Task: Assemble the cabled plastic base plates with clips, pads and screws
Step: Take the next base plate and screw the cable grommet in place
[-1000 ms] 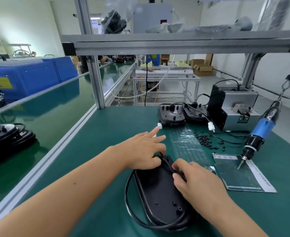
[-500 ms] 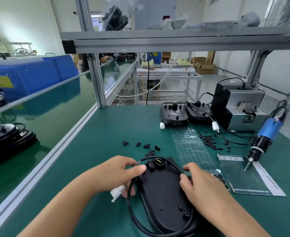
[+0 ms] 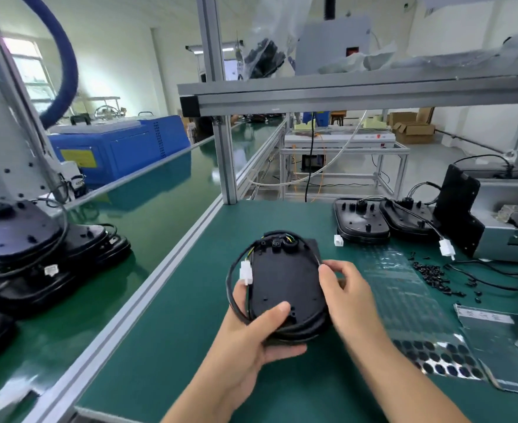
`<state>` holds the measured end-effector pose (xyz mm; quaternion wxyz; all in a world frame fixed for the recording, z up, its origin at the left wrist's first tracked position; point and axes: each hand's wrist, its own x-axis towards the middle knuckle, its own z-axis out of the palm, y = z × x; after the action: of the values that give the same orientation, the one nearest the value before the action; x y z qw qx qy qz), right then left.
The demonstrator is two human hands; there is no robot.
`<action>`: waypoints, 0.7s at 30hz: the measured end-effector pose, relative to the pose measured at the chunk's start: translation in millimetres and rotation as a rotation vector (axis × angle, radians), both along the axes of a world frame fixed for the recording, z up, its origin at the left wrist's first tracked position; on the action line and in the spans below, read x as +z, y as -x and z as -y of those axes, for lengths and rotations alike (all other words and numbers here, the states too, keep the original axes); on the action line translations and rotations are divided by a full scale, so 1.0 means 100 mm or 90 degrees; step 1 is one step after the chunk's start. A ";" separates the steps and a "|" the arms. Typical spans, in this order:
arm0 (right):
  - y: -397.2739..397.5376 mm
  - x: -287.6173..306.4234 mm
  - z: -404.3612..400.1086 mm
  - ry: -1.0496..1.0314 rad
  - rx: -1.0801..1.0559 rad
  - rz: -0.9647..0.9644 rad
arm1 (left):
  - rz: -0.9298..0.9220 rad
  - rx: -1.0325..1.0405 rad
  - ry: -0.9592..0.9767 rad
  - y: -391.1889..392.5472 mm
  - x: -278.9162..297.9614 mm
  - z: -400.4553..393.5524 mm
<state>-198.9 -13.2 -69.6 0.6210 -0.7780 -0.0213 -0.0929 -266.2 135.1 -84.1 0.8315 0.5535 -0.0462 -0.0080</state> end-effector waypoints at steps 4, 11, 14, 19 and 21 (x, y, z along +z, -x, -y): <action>-0.25 -0.02 -0.21 0.016 0.027 -0.018 | -0.019 0.059 -0.012 -0.23 0.01 -0.19; -0.31 -0.14 -0.17 -0.018 0.040 0.026 | 0.027 0.057 -0.028 -0.39 -0.14 -0.21; -0.28 -0.20 -0.12 -0.025 0.033 0.031 | 0.045 0.038 -0.039 -0.39 -0.18 -0.23; -0.25 -0.14 -0.08 -0.039 0.048 0.005 | 0.035 0.010 -0.039 -0.39 -0.18 -0.26; -0.23 -0.10 -0.05 -0.029 0.049 0.000 | 0.036 -0.003 -0.041 -0.38 -0.17 -0.27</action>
<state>-175.7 -8.7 -79.4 0.6415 -0.7624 -0.0491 -0.0692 -227.9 161.7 -101.2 0.8118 0.5796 -0.0708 0.0042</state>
